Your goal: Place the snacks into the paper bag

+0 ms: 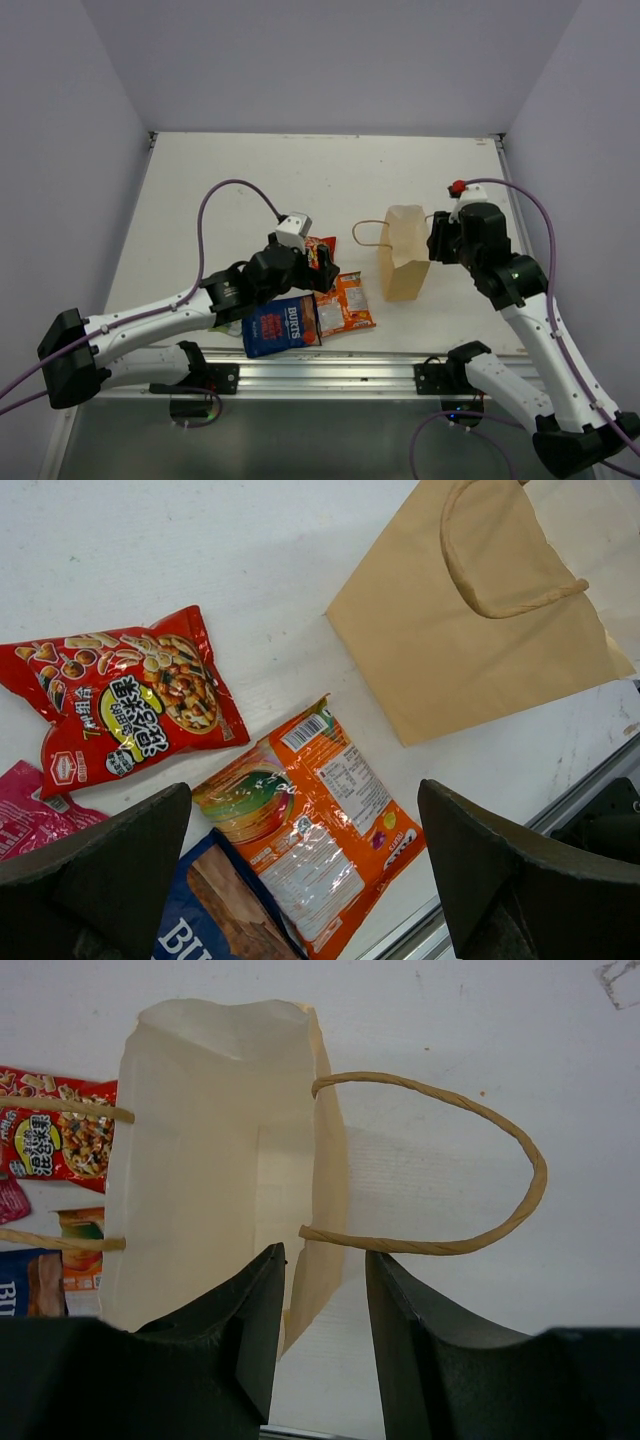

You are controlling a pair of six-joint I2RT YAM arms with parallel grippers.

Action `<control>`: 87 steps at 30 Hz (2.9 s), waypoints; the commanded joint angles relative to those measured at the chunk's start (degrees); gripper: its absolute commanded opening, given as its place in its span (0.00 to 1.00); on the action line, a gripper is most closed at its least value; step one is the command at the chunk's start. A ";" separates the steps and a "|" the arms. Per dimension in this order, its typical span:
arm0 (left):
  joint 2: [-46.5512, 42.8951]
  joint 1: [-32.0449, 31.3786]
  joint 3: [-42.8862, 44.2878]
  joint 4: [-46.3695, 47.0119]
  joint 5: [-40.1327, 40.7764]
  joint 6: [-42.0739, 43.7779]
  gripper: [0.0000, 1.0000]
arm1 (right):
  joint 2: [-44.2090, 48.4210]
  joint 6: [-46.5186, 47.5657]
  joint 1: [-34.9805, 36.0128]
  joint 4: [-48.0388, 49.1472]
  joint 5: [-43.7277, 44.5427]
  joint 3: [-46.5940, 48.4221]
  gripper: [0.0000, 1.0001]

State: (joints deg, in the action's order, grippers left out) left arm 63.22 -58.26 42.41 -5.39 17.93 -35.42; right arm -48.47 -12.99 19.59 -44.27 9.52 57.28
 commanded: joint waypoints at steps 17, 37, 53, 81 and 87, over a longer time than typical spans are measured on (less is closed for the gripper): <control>1.03 -0.19 -0.84 3.19 0.17 -0.44 1.00 | -2.95 -1.68 0.09 3.40 -1.70 -1.29 0.26; 7.79 -0.28 -4.79 4.51 4.75 -10.01 0.98 | 0.21 -2.04 0.09 1.56 -1.08 -1.64 0.00; 23.79 -0.89 -12.53 33.85 -2.20 -11.43 0.96 | 0.92 -1.68 0.00 1.91 -1.61 -2.43 0.00; 12.48 -13.44 3.18 5.62 26.16 -8.09 0.00 | 2.94 -2.83 0.09 1.64 -0.38 -5.33 0.00; 7.53 -21.89 17.16 0.54 39.72 0.58 0.00 | 3.29 -2.83 0.09 1.91 -0.47 -5.77 0.00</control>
State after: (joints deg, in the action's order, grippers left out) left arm 73.91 -78.30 53.45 -3.90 45.28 -41.54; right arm -45.87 -15.35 19.59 -42.48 8.10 52.16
